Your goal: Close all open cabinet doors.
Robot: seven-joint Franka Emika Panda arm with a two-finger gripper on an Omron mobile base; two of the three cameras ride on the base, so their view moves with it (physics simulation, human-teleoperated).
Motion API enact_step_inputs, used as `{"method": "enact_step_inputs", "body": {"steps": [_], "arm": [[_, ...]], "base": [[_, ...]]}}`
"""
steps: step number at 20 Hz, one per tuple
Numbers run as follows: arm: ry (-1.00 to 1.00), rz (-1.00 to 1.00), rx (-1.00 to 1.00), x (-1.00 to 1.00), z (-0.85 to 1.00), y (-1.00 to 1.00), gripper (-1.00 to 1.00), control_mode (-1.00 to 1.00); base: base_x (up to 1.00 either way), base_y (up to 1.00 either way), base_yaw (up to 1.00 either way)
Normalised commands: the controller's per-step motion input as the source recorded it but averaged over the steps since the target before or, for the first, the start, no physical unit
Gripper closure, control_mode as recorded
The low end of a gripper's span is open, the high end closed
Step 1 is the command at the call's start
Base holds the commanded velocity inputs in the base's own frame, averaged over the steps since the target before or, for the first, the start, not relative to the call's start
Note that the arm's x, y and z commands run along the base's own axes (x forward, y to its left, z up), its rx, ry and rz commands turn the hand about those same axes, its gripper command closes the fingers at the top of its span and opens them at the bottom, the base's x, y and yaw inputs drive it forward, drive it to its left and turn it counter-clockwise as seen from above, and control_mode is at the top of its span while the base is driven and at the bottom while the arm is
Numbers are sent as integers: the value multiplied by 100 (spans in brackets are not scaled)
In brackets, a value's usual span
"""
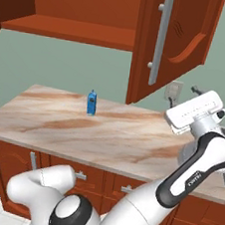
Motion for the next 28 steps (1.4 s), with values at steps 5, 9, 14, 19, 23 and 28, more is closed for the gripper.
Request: {"method": "enact_step_inputs", "body": {"steps": [5, 9, 14, 19, 23, 28], "arm": [[-16, 11, -6, 19, 34, 48, -100, -100], [-14, 11, -6, 13, 40, 49, -100, -100], [-10, 9, -8, 8, 32, 56, -100, -100], [-6, 6, -7, 11, 31, 58, -100, -100], [-1, 2, -6, 32, 30, 47, -100, -100], [2, 0, -1, 54, 31, 38, -100, -100]], "base": [[0, 0, 0], [0, 0, 0], [0, 0, 0], [0, 0, 0], [0, 0, 0], [0, 0, 0]]}}
